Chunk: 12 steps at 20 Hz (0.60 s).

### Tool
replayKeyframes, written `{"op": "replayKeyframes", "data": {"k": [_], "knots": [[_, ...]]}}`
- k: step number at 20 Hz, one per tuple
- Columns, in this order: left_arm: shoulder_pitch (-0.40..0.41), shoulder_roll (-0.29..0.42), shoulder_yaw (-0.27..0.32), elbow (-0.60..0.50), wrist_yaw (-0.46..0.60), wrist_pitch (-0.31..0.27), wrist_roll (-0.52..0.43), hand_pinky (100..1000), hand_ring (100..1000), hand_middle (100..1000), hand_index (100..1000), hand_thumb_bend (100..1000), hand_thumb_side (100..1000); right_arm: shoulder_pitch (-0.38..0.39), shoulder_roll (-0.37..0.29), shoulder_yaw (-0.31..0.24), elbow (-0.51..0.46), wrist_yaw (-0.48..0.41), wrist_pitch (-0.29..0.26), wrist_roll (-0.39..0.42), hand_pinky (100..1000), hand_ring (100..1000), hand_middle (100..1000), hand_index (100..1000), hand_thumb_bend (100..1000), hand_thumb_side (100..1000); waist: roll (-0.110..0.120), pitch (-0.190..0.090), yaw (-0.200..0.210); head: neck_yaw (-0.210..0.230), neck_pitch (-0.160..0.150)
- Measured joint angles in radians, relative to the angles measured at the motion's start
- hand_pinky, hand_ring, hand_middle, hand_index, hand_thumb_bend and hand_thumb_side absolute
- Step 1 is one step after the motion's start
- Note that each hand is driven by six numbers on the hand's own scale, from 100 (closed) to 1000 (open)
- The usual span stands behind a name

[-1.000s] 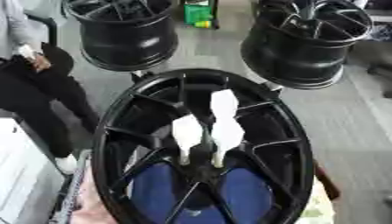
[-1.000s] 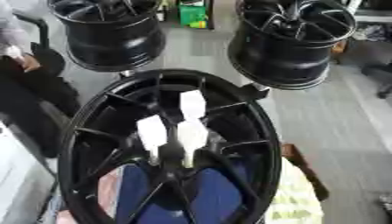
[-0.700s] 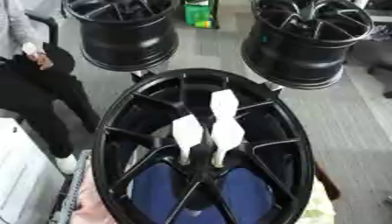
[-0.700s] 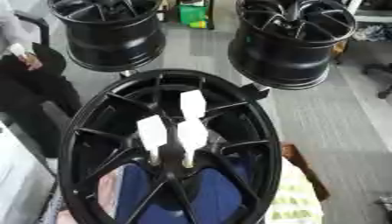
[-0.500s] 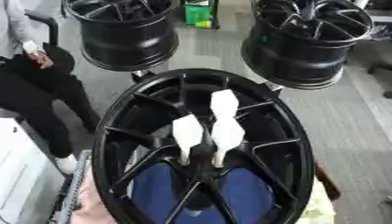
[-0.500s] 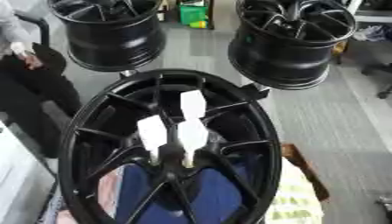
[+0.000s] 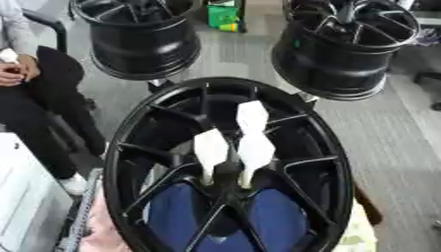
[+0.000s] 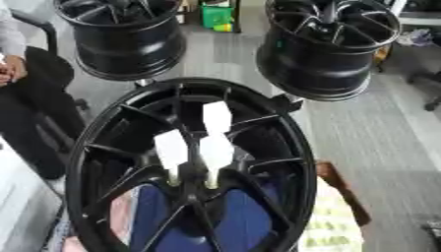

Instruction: Pull the pin out of the wheel hub.

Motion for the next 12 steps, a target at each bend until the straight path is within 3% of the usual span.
{"op": "replayKeyframes", "data": {"k": [12], "knots": [[0.001, 0.0, 0.0, -0.001, -0.001, 0.0, 0.0, 744, 811, 678, 825, 337, 617, -0.001, 0.0, 0.003, -0.001, 0.0, 0.0, 0.005, 843, 797, 790, 860, 100, 648, -0.002, 0.0, 0.0, 0.001, 0.0]]}}
